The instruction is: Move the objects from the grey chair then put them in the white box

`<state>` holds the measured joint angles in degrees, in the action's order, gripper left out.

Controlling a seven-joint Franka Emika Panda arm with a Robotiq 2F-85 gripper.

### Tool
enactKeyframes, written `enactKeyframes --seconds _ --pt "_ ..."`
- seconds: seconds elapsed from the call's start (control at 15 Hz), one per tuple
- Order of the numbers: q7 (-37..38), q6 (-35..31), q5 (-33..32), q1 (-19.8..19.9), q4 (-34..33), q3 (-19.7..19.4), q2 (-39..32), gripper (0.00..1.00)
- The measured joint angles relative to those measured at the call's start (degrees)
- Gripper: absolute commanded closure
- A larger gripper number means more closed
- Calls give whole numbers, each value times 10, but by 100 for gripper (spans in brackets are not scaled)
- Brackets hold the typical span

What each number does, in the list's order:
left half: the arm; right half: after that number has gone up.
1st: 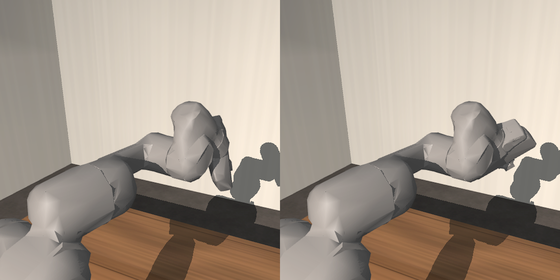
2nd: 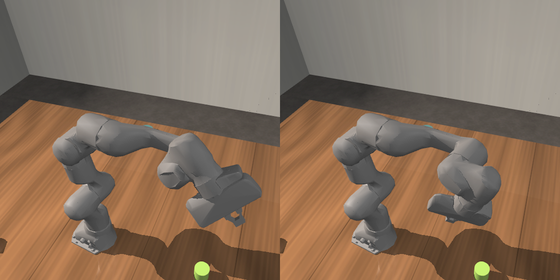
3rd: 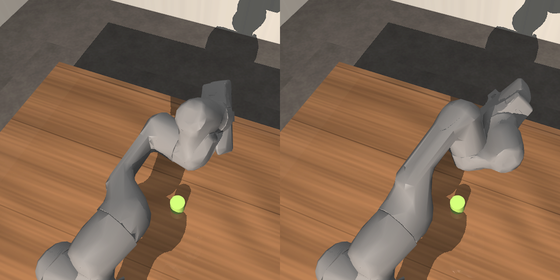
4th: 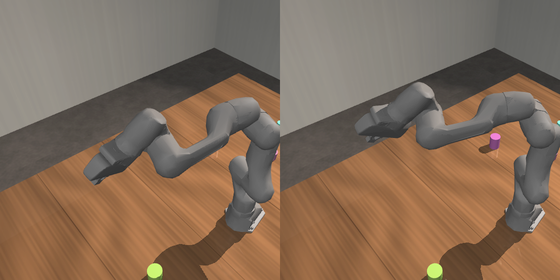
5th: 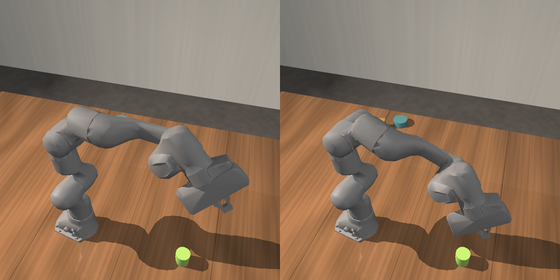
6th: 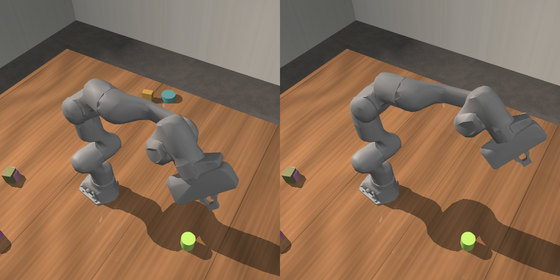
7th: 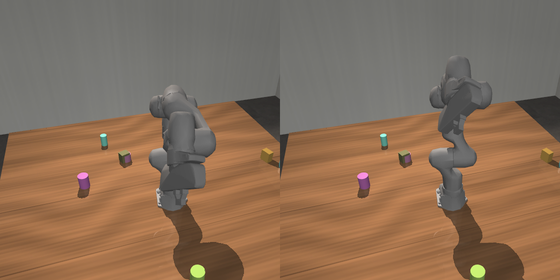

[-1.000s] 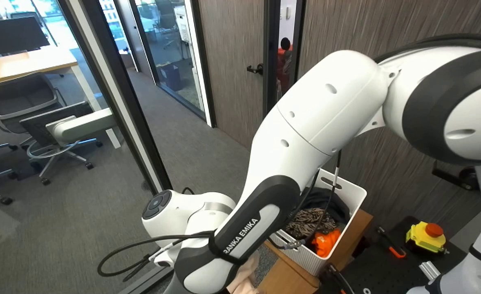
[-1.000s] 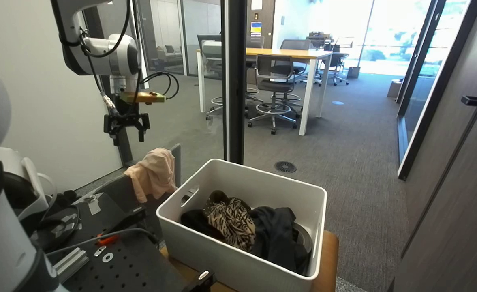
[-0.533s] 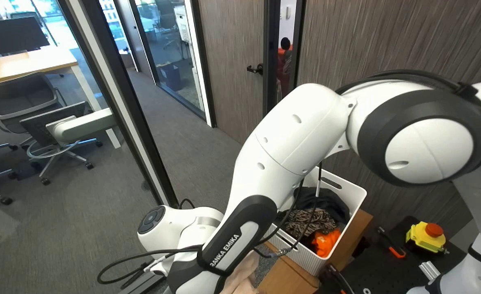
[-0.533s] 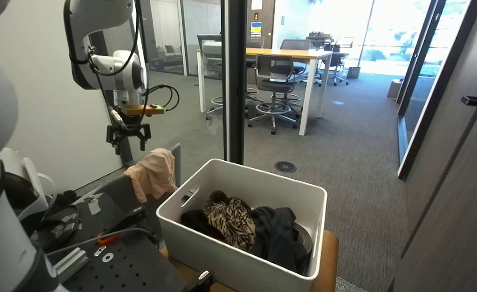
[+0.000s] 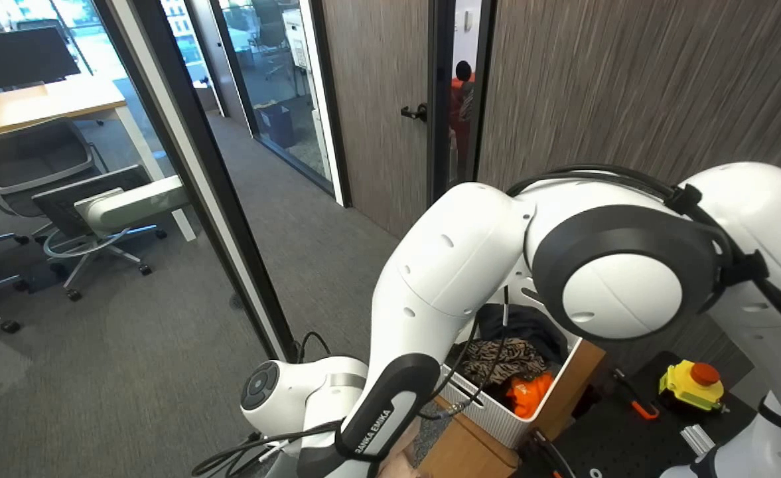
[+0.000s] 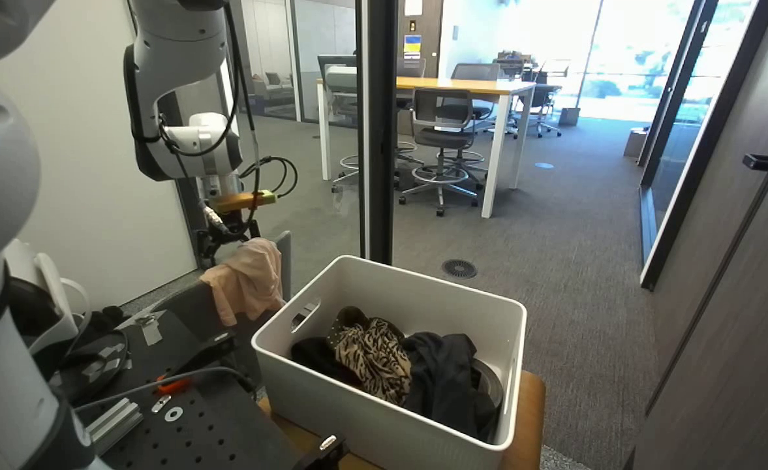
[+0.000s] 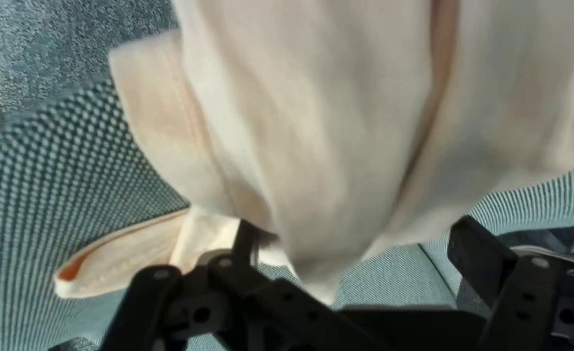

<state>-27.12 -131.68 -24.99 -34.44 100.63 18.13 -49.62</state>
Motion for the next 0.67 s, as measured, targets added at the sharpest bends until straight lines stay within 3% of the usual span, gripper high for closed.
enactKeyframes --seconds 0.33,0.67 --pt "30 2 -90 -51 0 -42 -14 0" --pt "53 13 -144 -84 0 -56 -16 0"
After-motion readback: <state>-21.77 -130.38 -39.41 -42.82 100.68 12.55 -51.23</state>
